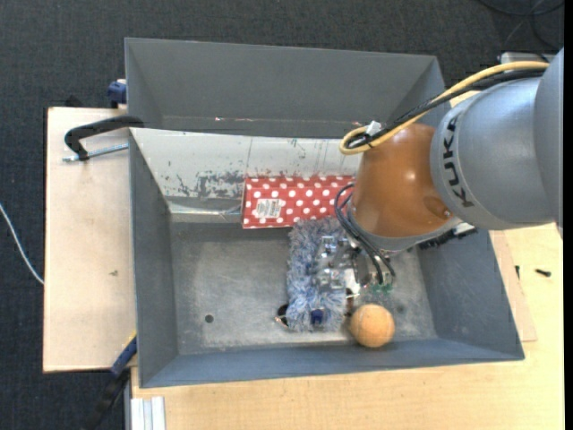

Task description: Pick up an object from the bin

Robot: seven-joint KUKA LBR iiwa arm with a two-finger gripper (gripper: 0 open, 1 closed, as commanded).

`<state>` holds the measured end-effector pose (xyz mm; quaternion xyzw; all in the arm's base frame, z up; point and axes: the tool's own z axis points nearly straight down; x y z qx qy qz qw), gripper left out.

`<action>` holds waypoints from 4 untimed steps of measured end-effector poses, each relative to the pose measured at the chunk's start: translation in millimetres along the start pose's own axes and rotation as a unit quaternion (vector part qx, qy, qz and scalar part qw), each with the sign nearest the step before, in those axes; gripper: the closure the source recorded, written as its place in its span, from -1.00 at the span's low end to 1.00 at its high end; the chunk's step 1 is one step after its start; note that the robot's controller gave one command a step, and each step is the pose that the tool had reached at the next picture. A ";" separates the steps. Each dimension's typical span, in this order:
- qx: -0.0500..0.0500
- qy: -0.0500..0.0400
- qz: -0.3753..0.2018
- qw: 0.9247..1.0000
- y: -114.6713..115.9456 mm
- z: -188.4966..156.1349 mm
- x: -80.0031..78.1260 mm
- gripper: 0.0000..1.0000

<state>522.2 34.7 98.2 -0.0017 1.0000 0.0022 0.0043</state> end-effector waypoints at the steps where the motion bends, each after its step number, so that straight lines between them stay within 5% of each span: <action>1: 0.001 0.004 -0.005 1.000 -5.4 -33.5 3.1 1.00; 2: 0.002 0.002 -0.003 1.000 -1.9 -75.7 -5.5 1.00; 3: 0.001 0.001 -0.003 1.000 -2.3 -73.7 -5.4 1.00; 4: 0.002 -0.004 -0.189 0.982 -9.1 -252.4 -32.3 1.00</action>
Offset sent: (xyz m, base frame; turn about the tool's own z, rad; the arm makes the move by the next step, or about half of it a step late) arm 0.0057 -0.0011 0.0802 -0.0036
